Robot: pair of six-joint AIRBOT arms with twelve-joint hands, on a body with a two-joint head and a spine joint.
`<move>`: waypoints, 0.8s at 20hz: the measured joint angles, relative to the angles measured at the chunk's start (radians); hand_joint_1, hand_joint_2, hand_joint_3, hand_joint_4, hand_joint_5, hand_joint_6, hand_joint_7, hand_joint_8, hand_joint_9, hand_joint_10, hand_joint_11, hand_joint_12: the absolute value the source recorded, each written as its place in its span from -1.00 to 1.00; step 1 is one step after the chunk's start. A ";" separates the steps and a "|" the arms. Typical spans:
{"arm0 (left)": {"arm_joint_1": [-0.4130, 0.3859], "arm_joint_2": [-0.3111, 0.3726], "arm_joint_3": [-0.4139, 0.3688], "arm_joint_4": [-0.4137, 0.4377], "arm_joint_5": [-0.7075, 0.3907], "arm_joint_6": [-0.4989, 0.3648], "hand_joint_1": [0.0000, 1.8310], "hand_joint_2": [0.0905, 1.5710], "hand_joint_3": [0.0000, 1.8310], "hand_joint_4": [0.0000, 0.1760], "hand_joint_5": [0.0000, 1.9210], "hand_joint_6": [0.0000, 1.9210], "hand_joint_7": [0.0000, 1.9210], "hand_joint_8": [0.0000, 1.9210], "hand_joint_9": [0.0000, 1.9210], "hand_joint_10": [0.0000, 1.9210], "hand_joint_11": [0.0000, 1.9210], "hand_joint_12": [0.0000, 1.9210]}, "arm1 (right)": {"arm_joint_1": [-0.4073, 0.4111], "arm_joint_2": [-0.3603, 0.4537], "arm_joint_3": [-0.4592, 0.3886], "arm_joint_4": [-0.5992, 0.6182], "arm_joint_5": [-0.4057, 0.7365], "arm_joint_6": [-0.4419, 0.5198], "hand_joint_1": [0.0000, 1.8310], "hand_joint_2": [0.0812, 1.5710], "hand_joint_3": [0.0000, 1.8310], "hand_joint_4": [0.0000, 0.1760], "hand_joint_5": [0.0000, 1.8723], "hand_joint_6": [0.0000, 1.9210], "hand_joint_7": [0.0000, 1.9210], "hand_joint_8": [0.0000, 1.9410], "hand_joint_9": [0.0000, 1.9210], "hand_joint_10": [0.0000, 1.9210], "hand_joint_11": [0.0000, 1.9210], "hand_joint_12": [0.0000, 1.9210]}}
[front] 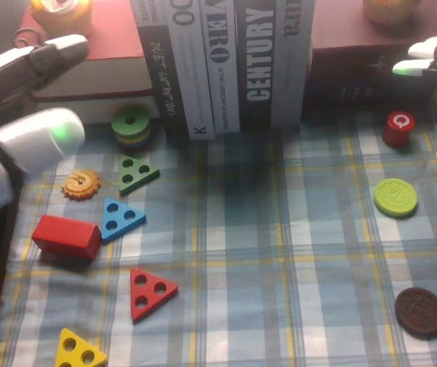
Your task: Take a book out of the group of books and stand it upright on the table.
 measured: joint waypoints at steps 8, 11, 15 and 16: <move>0.000 -0.001 0.001 -0.008 -0.003 -0.004 -0.95 0.69 -1.00 0.72 -0.59 -1.00 -0.78 -1.00 -0.87 -1.00 -1.00 -0.90 | 0.238 -0.052 0.072 -0.068 0.006 -0.013 -0.97 0.79 -1.00 -0.52 -0.50 -0.98 -0.66 -1.00 -0.76 -1.00 -0.96 -0.56; 0.000 -0.011 0.007 -0.008 -0.004 -0.012 -0.93 0.70 -1.00 0.75 -0.58 -1.00 -0.78 -1.00 -0.86 -1.00 -0.99 -0.92 | 0.391 -0.103 0.140 -0.098 -0.073 -0.017 -1.00 0.69 -1.00 0.47 -0.61 -1.00 -0.81 -1.00 -0.86 -1.00 -0.99 -0.56; 0.000 -0.011 0.008 -0.012 -0.003 -0.014 -0.93 0.70 -1.00 0.80 -0.58 -1.00 -0.79 -1.00 -0.86 -1.00 -0.98 -0.91 | 0.530 -0.164 0.201 -0.209 -0.249 -0.018 -1.00 0.52 -1.00 0.89 -0.70 -1.00 -0.90 -1.00 -0.96 -0.99 -1.00 -0.67; 0.000 -0.013 0.008 -0.013 -0.002 -0.014 -0.91 0.70 -1.00 0.75 -0.58 -1.00 -0.79 -1.00 -0.87 -1.00 -0.99 -0.92 | 0.566 -0.181 0.217 -0.240 -0.301 -0.017 -1.00 0.50 -1.00 0.85 -0.69 -1.00 -0.91 -1.00 -0.96 -1.00 -1.00 -0.63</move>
